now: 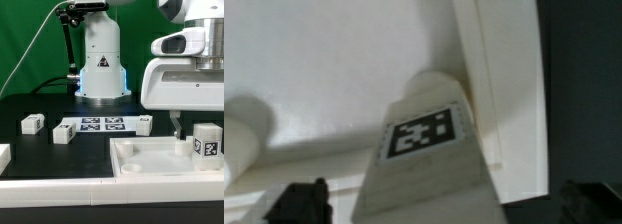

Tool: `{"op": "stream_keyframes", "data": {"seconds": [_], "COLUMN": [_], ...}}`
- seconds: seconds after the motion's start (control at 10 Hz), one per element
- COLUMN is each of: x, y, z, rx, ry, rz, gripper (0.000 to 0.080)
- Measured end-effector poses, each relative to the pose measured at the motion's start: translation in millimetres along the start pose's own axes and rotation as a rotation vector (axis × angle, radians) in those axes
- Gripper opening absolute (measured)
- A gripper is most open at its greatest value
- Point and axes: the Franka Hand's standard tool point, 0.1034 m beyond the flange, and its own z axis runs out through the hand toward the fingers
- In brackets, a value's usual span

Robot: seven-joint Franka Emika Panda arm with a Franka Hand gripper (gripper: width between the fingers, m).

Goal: Assemble one leg

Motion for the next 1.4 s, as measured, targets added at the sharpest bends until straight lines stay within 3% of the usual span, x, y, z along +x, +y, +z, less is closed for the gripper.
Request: {"op": "stream_keyframes", "data": {"seconds": [0.2, 0.4, 0.7, 0.8, 1.0, 1.4], "x": [-0.2, -0.1, 0.1, 0.9, 0.0, -2.5], "y": [-0.2, -0.1, 0.8, 8.0, 29.1, 50.3], "z": [0.1, 0.1, 0.3, 1.0, 1.6, 1.7], "rx": [0.000, 0.000, 0.004, 0.016, 0.015, -0.020], "ry": [0.000, 0.000, 0.002, 0.022, 0.037, 0.055], "rz": [0.024, 0.025, 0.138, 0.315, 0.519, 0.840], "gripper": [0.0637, 0.0286, 0.0291, 0.0291, 0.0292, 0.0314]}}
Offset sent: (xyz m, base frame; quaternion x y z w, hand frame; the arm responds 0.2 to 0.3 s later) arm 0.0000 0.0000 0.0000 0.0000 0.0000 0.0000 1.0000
